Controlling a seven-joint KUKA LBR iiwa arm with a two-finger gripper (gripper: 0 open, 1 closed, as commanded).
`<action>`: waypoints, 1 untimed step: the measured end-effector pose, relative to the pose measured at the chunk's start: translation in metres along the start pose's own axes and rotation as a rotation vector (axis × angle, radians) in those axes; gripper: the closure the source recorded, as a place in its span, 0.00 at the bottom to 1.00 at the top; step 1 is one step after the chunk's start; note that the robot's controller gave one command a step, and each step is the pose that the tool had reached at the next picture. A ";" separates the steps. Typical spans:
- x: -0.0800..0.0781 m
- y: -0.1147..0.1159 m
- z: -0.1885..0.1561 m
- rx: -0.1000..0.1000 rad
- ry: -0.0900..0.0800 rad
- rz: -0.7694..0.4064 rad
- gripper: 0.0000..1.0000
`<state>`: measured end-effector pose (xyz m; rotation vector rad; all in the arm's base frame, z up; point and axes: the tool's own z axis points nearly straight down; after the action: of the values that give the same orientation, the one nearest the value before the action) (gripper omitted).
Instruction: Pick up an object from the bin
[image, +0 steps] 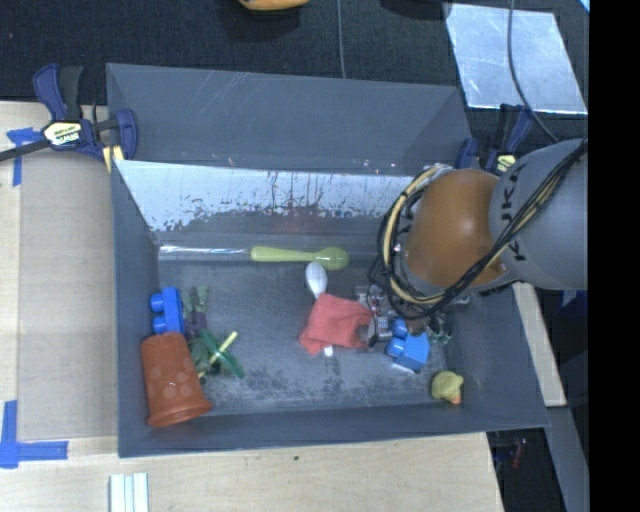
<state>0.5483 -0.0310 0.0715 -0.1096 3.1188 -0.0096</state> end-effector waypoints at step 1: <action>0.000 0.000 0.000 0.000 0.000 0.000 1.00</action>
Offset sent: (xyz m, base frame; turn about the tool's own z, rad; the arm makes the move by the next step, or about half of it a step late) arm -0.0042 -0.0054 0.1564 -0.0475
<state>0.5483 -0.0310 0.0717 -0.1102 3.1187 -0.0097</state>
